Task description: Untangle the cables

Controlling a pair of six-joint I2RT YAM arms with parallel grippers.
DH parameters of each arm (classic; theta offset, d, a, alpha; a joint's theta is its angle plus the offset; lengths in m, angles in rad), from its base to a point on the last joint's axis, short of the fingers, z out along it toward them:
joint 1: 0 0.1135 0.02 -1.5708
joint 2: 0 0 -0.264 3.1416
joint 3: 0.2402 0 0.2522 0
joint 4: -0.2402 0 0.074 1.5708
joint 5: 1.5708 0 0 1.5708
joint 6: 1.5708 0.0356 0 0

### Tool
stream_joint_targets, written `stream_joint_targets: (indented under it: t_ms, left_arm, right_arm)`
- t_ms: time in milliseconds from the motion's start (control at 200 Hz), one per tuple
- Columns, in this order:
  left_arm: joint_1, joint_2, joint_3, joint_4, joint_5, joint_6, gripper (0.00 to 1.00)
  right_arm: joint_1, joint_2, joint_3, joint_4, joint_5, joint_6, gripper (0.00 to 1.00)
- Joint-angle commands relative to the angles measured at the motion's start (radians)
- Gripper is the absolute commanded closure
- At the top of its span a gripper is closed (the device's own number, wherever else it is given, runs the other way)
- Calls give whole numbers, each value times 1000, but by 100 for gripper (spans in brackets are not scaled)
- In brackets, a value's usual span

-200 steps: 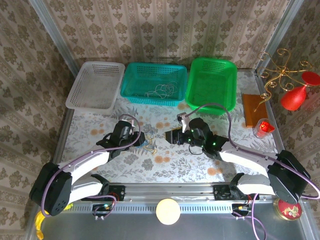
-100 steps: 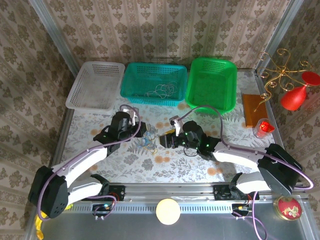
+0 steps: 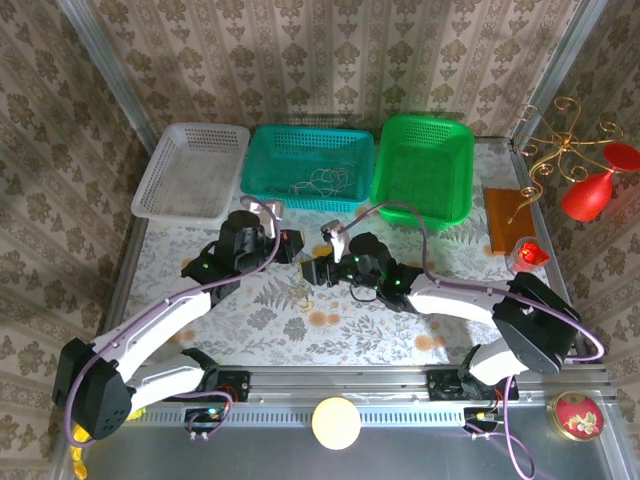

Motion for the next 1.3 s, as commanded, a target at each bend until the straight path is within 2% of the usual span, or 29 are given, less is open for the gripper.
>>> stream_joint_targets:
  t_ms: [0,145,290,435,770,1295]
  left_arm:
    - [-19,-16,60,6,24,-39,100]
    - [-32,-22,90,24,33,-72,100]
    - [-32,-41,136,24,39,-98,100]
    - [-27,-65,214,-12,30,-90,100]
    - [12,-68,388,-61,59,-61,100]
    - [59,-20,619,-138,105,3,100]
  right_arm:
    - [6,54,40,68,73,-15,43]
    - [6,140,65,133,133,15,47]
    - [2,222,61,181,209,47,70]
    - [2,275,8,231,216,89,77]
    - [1,298,-132,324,233,181,78]
    - [1,331,-204,380,253,236,75]
